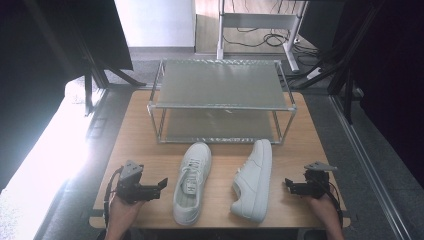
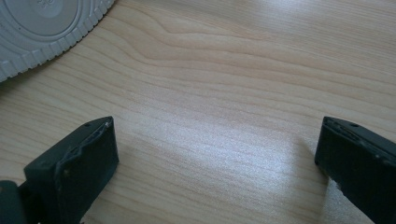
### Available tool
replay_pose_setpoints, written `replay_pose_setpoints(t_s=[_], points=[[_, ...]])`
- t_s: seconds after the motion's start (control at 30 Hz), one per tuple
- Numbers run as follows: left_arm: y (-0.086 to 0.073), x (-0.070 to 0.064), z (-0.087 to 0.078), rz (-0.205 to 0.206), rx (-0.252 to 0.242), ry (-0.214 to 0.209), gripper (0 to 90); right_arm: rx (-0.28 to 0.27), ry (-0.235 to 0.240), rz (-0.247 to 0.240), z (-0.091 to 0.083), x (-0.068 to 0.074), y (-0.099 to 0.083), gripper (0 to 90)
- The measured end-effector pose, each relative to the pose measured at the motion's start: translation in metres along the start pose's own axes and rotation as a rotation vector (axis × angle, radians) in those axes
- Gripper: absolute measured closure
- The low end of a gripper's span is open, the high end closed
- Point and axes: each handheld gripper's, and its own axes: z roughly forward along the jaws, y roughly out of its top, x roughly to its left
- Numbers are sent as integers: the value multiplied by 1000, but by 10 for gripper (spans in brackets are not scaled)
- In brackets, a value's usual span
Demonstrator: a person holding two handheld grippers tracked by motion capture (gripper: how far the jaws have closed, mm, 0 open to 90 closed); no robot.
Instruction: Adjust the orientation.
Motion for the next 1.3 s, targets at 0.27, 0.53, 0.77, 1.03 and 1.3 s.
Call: replay_pose_setpoints(t_s=[0.27,0.53,0.77,1.03,1.3], points=[[-14,8,19,28,99,90,0,0,1,0,0,0,0,0],[-27,16,39,31,187,113,0,-2,6,1,0,0,0,0],[-33,14,49,33,240,104,0,-12,33,-14,-4,5,4,15],[-35,17,50,36,214,99,0,-54,48,-27,-19,13,15,13],[-35,17,50,34,214,101,0,-106,106,-48,-43,34,39,0]])
